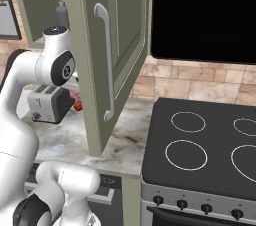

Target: Pick the soap dispenser and bar soap from the cabinet and place them on the counter.

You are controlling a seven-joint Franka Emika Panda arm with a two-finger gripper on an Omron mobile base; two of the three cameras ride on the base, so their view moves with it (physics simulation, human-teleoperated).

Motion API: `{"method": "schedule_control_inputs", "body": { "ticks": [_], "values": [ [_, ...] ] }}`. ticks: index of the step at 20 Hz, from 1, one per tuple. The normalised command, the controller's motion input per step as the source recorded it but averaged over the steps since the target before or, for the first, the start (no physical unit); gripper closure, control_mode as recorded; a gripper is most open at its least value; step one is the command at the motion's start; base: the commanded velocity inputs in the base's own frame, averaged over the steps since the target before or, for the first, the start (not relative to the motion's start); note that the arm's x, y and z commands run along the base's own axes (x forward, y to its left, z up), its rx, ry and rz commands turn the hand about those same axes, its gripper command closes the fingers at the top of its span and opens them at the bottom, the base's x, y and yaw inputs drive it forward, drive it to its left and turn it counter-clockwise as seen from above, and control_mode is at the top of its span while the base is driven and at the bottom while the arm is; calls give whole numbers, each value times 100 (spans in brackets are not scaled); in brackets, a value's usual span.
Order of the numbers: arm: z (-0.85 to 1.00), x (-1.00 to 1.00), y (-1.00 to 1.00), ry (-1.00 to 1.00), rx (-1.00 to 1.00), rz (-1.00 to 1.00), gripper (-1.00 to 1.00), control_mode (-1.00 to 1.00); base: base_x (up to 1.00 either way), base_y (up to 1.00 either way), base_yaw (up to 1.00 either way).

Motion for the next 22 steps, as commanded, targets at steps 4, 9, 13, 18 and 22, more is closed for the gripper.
{"method": "schedule_control_inputs", "body": {
  "ticks": [4, 9, 13, 18, 22],
  "values": [
    [-27, 0, -4, 2, -6, 0, 100, -100, 0, 0, 0],
    [-40, 14, -2, 4, -5, 0, 100, -100, 0, 0, 0],
    [-56, 18, -3, 0, -2, 0, 100, -100, 0, 0, 0],
    [-49, 28, -7, 0, 1, 0, 100, -100, 0, 0, 0],
    [-47, 43, -8, 0, 0, 0, 100, -100, 0, 0, 0]
  ]
}}
